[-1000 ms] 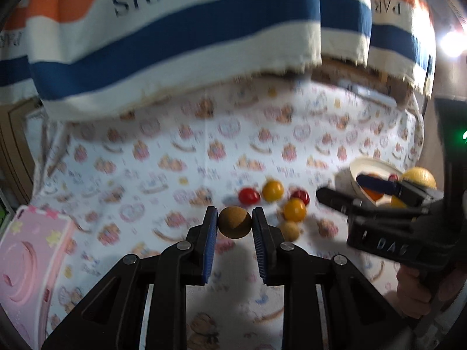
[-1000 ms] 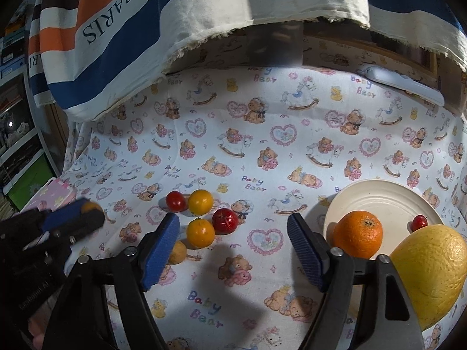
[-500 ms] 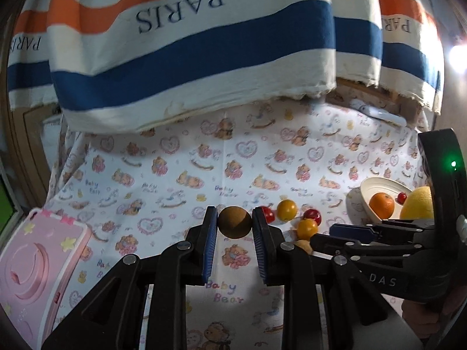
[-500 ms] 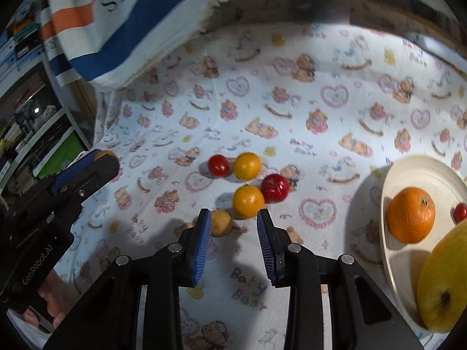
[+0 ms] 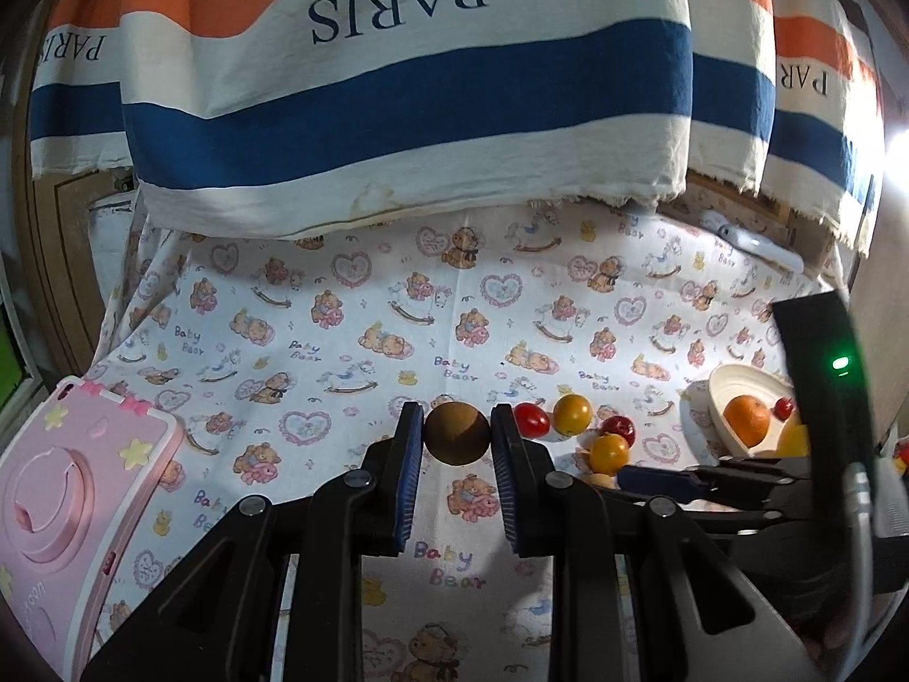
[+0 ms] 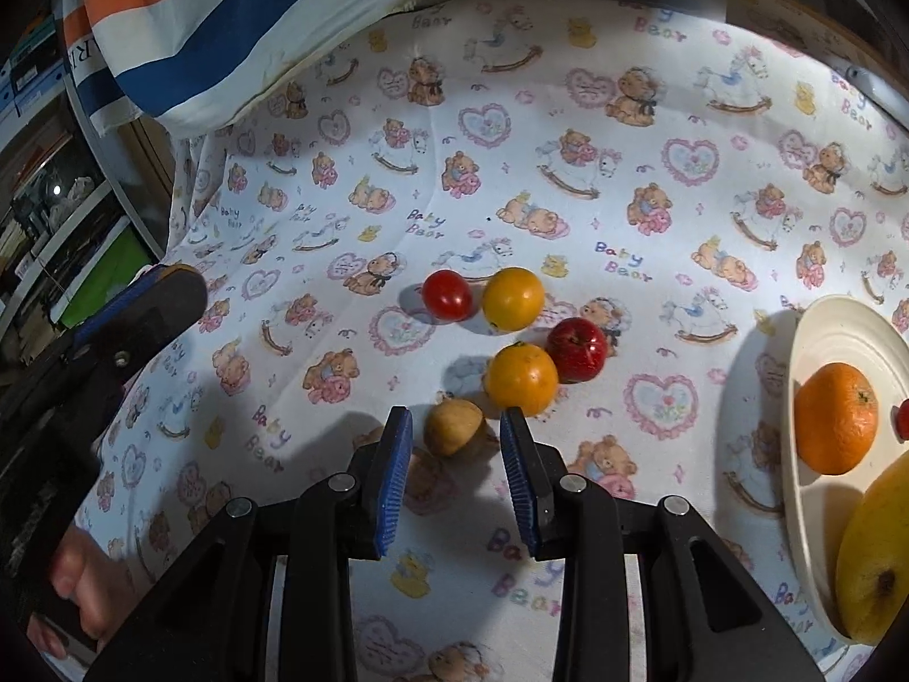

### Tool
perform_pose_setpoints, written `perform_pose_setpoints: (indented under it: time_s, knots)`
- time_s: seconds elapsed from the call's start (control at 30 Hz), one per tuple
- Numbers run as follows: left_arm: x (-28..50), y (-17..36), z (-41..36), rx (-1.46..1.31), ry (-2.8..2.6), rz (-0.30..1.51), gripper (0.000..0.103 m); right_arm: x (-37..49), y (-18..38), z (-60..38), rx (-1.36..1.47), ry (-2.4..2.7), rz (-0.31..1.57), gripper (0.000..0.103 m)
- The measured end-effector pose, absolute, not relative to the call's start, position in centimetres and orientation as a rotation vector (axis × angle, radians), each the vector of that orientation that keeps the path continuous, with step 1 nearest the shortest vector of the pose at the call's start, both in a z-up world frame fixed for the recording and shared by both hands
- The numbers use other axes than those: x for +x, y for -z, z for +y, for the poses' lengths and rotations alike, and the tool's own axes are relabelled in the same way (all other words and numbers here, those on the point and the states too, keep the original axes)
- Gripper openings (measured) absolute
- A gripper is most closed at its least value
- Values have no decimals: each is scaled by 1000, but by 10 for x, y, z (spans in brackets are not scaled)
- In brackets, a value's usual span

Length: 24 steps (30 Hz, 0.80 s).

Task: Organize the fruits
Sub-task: 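Grasp the second small brown fruit with the right tool, then carry both brown fruits onto the plate and open both tools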

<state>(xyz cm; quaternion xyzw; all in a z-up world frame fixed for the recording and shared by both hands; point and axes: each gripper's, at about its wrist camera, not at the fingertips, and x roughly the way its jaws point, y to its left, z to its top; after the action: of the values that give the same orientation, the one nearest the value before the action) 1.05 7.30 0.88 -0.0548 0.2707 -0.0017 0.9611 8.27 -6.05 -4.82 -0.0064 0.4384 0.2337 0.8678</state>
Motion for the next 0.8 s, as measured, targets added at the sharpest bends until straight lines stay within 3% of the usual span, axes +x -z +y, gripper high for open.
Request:
perform_pose_setpoints:
  time_s: [0.1,0.17,0.47,0.8]
  knots:
    - [8,-12,73,-106,-5,528,23,85,53,-59,0,-500,937,34]
    - [8,-13,73,-107,-9,524,23,84,53,-59,-5,-485,920,25]
    - [-1,-19,62,-62,15,487,23,65,36,-76,-30,-439,795,25]
    - [-44,-47,28,15,82,279,23,21,-4,-135,11,-311,502,25]
